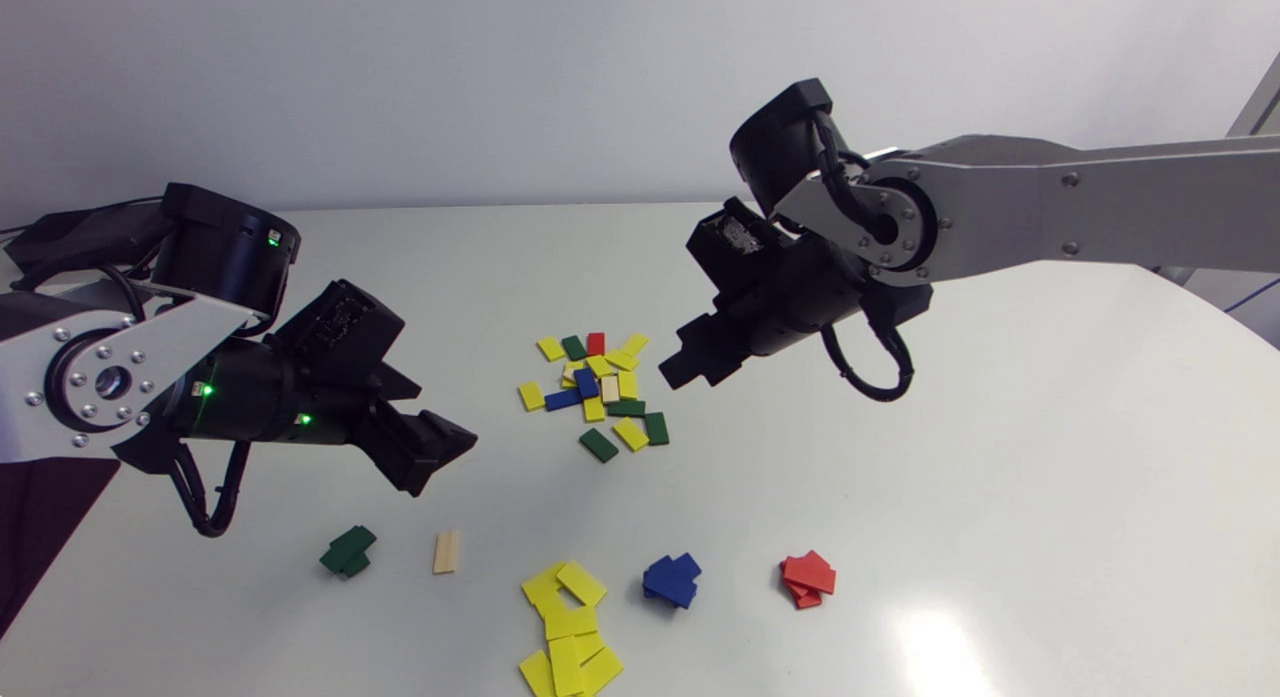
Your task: Take domino bricks one by one from the mixed stack on the table and place each onto the existing stack of the same color.
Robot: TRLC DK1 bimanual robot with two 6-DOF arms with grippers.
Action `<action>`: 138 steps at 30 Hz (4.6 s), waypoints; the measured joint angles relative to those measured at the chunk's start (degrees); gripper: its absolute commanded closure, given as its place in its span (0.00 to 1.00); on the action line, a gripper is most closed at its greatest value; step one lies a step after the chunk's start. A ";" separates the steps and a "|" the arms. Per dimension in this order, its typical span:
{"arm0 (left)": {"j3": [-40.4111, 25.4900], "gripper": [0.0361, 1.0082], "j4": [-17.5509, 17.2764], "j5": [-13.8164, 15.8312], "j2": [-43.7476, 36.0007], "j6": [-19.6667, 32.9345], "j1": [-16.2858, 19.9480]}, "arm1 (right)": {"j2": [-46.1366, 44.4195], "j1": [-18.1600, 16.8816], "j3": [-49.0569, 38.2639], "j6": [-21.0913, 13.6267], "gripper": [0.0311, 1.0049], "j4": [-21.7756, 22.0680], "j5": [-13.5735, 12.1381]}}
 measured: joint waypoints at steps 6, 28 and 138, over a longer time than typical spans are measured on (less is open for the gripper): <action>0.00 0.02 -0.02 0.00 0.35 -0.02 0.00 | 0.44 0.94 0.68 -0.02 0.04 -0.20 0.15; 0.00 0.02 0.02 0.02 0.35 -0.04 1.11 | 9.68 3.54 9.64 -0.74 0.07 -3.65 -1.36; 0.00 0.02 -7.19 6.38 -4.66 1.18 1.62 | 46.93 -1.11 52.15 -7.06 0.10 -39.69 1.51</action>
